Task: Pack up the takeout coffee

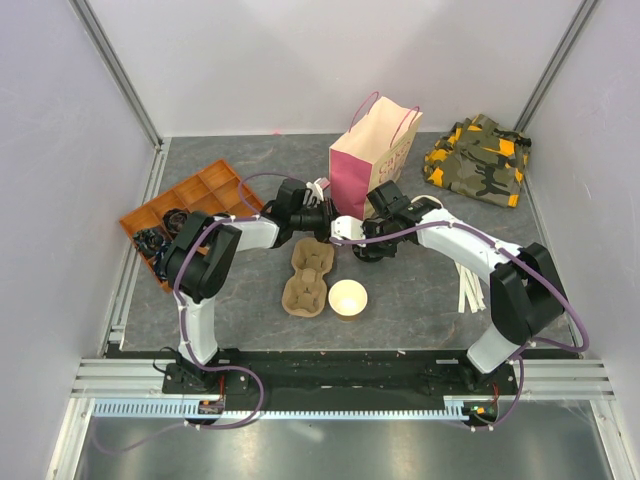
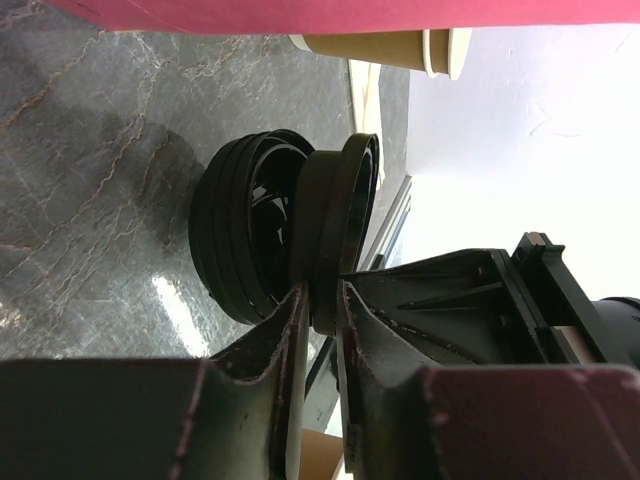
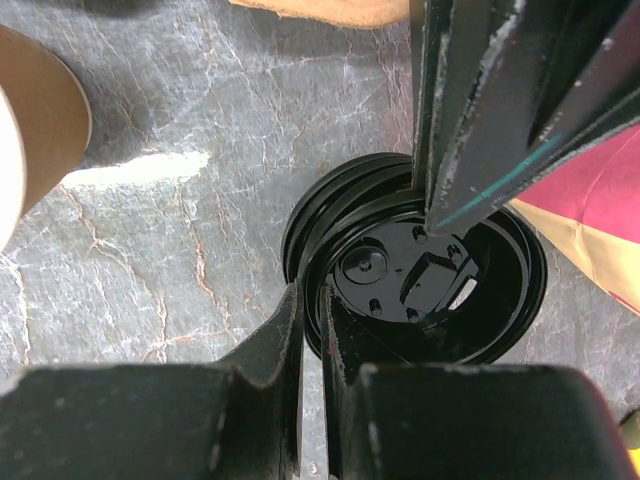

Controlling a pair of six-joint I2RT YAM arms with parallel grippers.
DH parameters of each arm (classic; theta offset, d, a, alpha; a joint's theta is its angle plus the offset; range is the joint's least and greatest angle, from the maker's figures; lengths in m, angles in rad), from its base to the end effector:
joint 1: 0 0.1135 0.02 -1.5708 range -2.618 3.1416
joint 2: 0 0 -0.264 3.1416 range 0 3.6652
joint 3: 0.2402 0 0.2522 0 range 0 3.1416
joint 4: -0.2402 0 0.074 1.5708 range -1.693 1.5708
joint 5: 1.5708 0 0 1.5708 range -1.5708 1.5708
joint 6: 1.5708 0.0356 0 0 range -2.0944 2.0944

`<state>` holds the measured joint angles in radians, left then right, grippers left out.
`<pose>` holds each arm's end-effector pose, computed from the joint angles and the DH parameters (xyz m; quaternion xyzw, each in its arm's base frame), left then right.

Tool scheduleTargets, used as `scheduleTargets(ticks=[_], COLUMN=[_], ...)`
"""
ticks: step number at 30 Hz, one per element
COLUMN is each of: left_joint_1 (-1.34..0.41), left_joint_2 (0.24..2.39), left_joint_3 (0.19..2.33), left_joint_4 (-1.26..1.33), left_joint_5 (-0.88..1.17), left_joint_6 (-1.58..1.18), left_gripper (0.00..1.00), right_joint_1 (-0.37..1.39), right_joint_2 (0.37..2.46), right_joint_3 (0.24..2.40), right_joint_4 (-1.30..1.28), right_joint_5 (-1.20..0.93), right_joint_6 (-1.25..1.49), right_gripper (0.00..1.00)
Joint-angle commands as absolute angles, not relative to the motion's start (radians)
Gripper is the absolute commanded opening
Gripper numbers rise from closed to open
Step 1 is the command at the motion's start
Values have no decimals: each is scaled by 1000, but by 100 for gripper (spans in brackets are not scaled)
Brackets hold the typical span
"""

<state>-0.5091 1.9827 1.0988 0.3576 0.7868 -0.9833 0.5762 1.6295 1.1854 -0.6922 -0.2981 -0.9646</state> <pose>0.3485 -0.2234 0.1543 -0.0022 0.8230 -0.5567 0.1128 0.2693 0.1874 0.2280 -0.6955 0.6707 0.1011 0.2371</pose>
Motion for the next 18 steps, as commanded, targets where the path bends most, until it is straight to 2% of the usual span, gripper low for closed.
scheduleTargets(ticks=[1,4,8,10,18], left_joint_1=[-517,-517,-515,-515,-514], left_joint_2=[1993,1996,1996,1994,1954], left_joint_3=[1127,1127,1124,1124,1115], left_joint_4=[426,428,442,448,454], left_joint_5=[802,801,807,810,842], left_joint_6=[-1019,-1022,-1031,-1034,-1051], left_gripper=[22,17,8,3,2], right_joint_1=[581,581,581,583,583], right_joint_2=[1617,1617,1617,1614,1585], right_joint_3=[1210,1212,1210,1209,1245], right_joint_4=[-652,-652,-652,-653,-681], right_joint_5=[-299,-293,-282,-278,-241], right_joint_6=[-959,-951,-946,-943,-936], right_gripper=[3,10,25,28,56])
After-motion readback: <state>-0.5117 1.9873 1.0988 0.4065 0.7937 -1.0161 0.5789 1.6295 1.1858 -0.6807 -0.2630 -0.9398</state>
